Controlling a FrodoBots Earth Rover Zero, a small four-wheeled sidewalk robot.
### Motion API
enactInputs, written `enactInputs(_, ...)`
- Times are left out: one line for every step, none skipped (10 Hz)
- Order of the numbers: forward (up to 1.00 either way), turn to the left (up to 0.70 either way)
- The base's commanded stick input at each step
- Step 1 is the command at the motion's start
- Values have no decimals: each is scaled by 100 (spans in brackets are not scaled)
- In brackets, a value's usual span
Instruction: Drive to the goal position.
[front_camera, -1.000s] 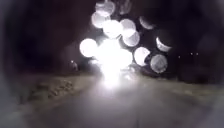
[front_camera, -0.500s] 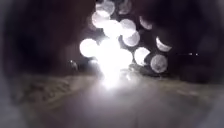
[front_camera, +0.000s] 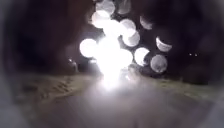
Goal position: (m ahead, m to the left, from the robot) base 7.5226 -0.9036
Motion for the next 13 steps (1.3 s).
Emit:
enactInputs(70, 14)
enactInputs(70, 14)
enactInputs(70, 13)
enactInputs(70, 6)
enactInputs(70, 0)
enactInputs(70, 0)
enactInputs(70, 0)
enactInputs(70, 0)
enactInputs(70, 0)
enactInputs(70, 0)
enactInputs(70, 0)
enactInputs(70, 0)
enactInputs(70, -11)
